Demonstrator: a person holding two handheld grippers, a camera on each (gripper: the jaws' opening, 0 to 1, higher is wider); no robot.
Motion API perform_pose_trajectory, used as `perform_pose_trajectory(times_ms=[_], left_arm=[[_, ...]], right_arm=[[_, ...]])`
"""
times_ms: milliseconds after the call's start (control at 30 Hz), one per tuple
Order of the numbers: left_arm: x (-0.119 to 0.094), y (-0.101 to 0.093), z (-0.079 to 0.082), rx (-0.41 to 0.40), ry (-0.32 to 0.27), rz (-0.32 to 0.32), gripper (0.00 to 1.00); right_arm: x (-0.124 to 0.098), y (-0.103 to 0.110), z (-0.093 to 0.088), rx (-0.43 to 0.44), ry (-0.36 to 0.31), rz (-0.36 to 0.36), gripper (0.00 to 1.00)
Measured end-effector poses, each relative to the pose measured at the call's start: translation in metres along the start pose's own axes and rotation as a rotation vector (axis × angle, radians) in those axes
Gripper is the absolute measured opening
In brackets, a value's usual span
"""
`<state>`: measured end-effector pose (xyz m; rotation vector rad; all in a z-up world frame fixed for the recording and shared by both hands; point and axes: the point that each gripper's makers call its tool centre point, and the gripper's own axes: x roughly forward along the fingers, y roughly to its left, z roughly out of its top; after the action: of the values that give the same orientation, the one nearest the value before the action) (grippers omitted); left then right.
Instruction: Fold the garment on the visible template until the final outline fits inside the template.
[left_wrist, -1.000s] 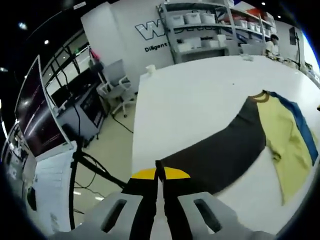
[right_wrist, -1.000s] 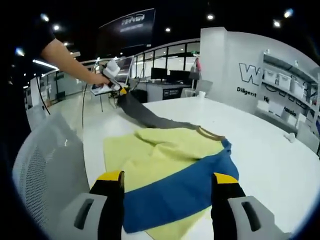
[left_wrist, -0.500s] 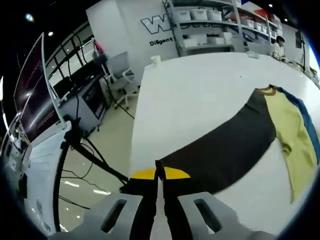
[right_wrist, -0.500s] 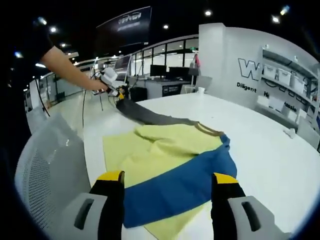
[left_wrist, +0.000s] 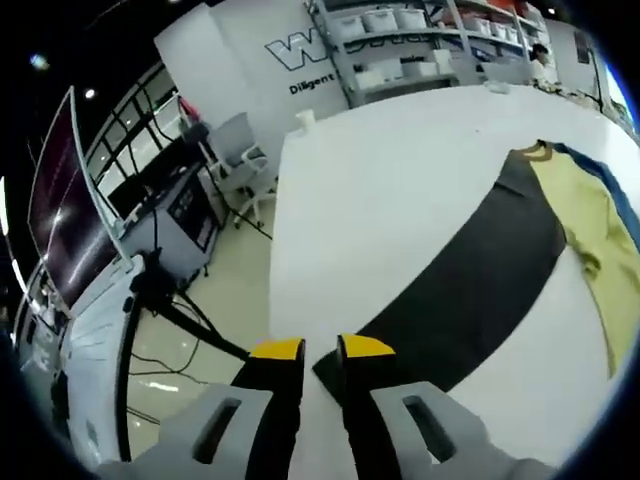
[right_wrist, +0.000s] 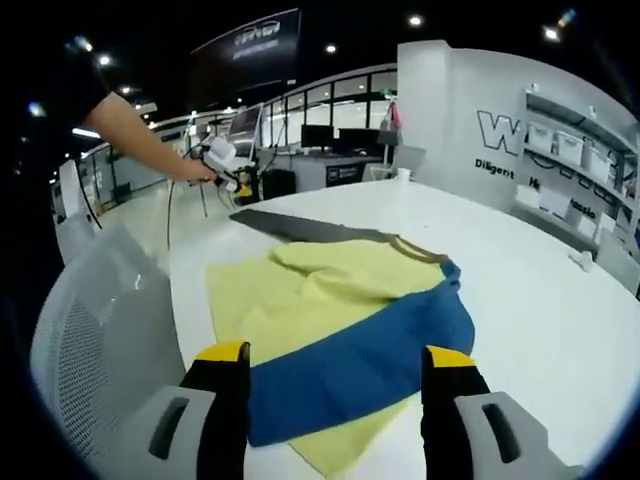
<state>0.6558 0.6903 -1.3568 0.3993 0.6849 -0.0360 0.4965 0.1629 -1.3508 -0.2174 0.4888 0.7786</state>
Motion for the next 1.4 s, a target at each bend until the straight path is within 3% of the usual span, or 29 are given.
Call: perform_pose_trajectory(times_ms=[267, 467, 667, 1033, 1233, 1400], left_arm=[[-0.011, -0.003, -0.004, 0.051, -0.002, -0.036, 0.19], [-0.015, -0.002, 0.003, 0.017, -0.032, -0.064, 0.2], [-0.019, -0.021, 0.003, 0.054, -0.046, -0.115, 0.23], [-0.031, -0.055, -0.001, 0.137, -0.067, -0.201, 0.29], [-0.037, -0.069, 0.0, 0.152, -0.087, -0.24, 0.4], [-0.046, -0.093, -0.003, 0.186, -0.11, -0.313, 0.49]], right_arm=[[0.009, 0.011, 0.0, -0.007, -0.002, 0.028, 0.67], [0.013, 0.02, -0.002, -0.014, 0.004, 0.046, 0.61], [0.012, 0.033, -0.015, -0.008, 0.049, 0.086, 0.45], [0.013, 0.058, -0.034, -0.034, 0.115, 0.15, 0.34], [0.017, 0.072, -0.045, -0.078, 0.156, 0.193, 0.32], [0.022, 0.082, -0.05, -0.102, 0.186, 0.226, 0.28]])
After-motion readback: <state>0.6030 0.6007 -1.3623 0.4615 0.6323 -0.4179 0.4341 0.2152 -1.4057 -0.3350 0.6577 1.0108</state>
